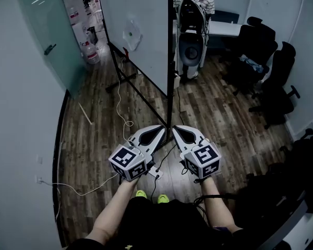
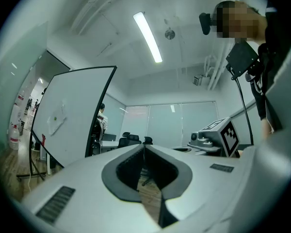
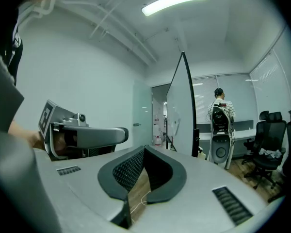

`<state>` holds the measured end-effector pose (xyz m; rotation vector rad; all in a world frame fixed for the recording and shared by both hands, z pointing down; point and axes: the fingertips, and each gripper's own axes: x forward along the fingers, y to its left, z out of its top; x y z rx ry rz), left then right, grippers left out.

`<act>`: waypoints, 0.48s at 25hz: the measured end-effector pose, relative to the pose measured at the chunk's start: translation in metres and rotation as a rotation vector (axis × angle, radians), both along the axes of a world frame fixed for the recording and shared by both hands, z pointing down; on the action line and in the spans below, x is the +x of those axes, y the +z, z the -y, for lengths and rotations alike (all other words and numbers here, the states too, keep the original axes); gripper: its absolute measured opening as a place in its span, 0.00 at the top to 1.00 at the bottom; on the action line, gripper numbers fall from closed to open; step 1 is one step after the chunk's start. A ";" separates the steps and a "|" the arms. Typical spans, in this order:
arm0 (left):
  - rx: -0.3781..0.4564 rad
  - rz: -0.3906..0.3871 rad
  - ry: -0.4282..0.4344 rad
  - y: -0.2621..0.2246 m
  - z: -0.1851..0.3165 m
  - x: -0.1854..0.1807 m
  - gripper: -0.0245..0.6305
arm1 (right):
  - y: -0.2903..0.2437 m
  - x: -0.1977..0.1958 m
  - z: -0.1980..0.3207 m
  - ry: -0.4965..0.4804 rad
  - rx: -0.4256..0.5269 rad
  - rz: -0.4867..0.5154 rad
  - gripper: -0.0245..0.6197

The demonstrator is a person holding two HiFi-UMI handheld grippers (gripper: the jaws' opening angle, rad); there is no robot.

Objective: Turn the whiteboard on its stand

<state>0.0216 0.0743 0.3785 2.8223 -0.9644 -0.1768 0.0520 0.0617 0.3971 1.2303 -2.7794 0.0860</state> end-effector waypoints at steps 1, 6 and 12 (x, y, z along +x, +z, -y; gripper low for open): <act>0.007 -0.009 0.007 -0.001 -0.002 0.000 0.95 | 0.000 -0.002 -0.001 -0.004 0.002 0.000 0.98; 0.005 0.005 -0.024 0.002 -0.002 -0.011 0.95 | -0.001 -0.011 -0.002 -0.025 0.015 0.001 0.98; 0.005 0.010 -0.027 0.004 -0.004 -0.013 0.95 | 0.001 -0.016 -0.006 -0.035 0.017 0.003 0.98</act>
